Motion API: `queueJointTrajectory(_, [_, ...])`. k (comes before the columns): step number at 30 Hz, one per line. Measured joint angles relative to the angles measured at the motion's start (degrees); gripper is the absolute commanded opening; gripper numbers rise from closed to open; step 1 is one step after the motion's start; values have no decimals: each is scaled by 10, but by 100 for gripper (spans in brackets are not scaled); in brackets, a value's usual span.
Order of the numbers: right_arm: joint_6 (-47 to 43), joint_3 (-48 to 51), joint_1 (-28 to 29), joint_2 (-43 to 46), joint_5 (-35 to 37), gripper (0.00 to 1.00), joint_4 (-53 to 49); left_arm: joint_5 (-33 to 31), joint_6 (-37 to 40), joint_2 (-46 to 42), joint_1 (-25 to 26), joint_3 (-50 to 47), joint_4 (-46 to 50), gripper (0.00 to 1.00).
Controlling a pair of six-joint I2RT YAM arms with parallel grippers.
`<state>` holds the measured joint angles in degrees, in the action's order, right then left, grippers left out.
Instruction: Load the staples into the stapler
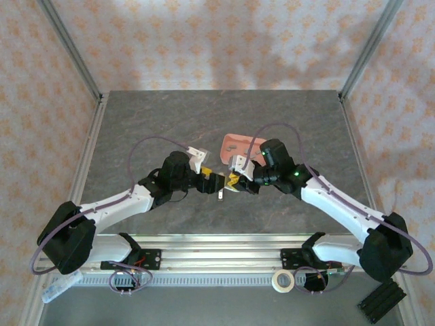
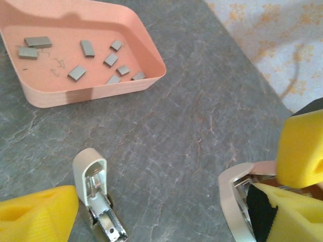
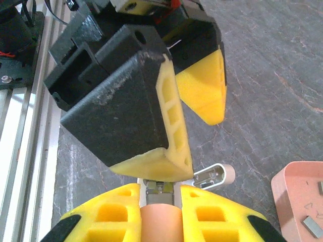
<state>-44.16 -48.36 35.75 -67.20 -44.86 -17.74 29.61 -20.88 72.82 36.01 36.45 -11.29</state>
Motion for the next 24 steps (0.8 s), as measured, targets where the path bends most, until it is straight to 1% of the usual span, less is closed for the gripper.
queueJointTrajectory(9, [16, 13, -4, 16, -2, 0, 15, -14, 19, 2, 0, -3, 9, 87])
queueJointTrajectory(20, [81, 49, -35, 71, -36, 0, 83, -40, 59, 16, 13, -3, 21, 87])
queueJointTrajectory(24, [108, 58, -50, 87, -44, 0, 127, -42, 70, 23, 23, -3, 29, 88])
